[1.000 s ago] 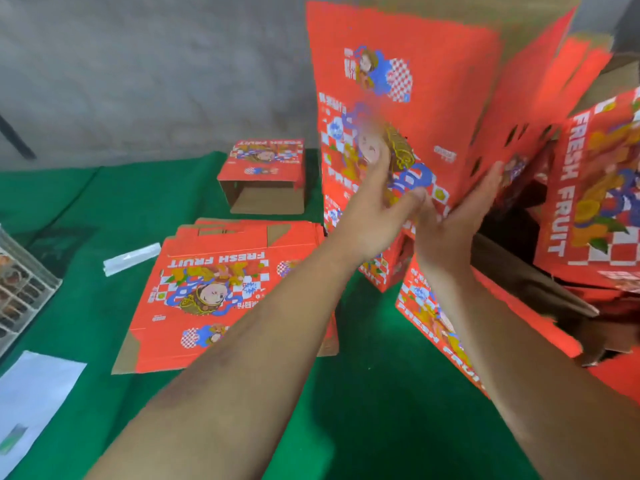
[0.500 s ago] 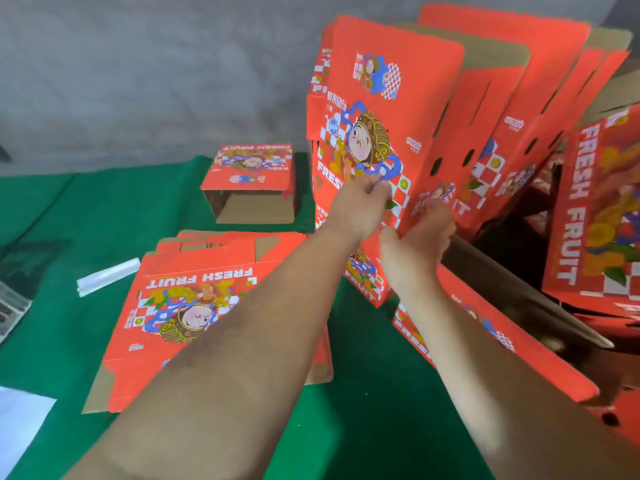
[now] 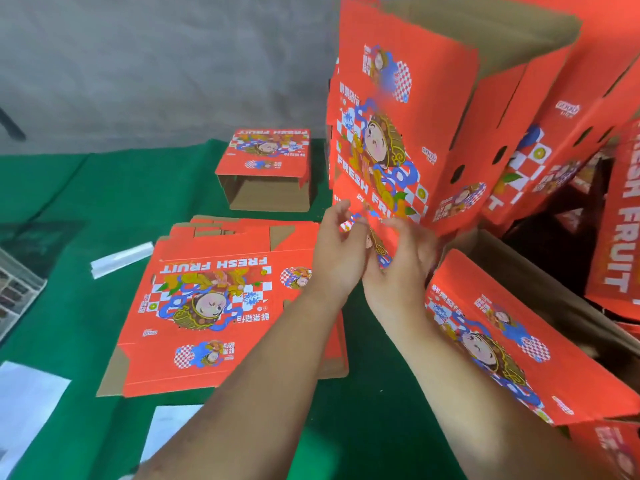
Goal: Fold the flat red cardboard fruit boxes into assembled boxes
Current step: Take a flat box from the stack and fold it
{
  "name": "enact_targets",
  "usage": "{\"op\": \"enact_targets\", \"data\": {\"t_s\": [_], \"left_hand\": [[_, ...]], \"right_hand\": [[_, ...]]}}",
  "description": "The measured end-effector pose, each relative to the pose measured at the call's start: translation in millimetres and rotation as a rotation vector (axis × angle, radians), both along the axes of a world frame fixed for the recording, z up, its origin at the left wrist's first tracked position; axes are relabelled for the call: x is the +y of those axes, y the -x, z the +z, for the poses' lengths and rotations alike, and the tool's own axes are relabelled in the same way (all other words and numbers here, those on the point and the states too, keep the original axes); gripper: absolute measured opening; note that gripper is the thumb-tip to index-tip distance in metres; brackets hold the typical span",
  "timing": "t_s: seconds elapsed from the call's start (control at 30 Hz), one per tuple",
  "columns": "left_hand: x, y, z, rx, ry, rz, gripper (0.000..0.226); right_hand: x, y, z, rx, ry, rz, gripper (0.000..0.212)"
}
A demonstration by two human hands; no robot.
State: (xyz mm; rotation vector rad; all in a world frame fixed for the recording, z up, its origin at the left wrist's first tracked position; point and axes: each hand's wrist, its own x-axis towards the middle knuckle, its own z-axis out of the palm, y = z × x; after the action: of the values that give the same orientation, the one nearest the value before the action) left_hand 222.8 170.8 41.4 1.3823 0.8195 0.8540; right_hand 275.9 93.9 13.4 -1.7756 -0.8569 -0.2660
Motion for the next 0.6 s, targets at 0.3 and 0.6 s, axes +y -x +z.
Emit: {"op": "enact_targets", "data": {"t_s": [0.3,0.6], "left_hand": [[12.6,-0.8,-5.3,0.077,-0.078,-0.031,0.038],[28.5,60.7,-79.7,0.37,-0.085,0.064,0.036]], "right_hand": [[5.8,-13.4,-7.2,-0.068,-0.055,0.004,0.028],[32.2,15.5,-61.0,0.279,0.199,0.249,0.028]]}}
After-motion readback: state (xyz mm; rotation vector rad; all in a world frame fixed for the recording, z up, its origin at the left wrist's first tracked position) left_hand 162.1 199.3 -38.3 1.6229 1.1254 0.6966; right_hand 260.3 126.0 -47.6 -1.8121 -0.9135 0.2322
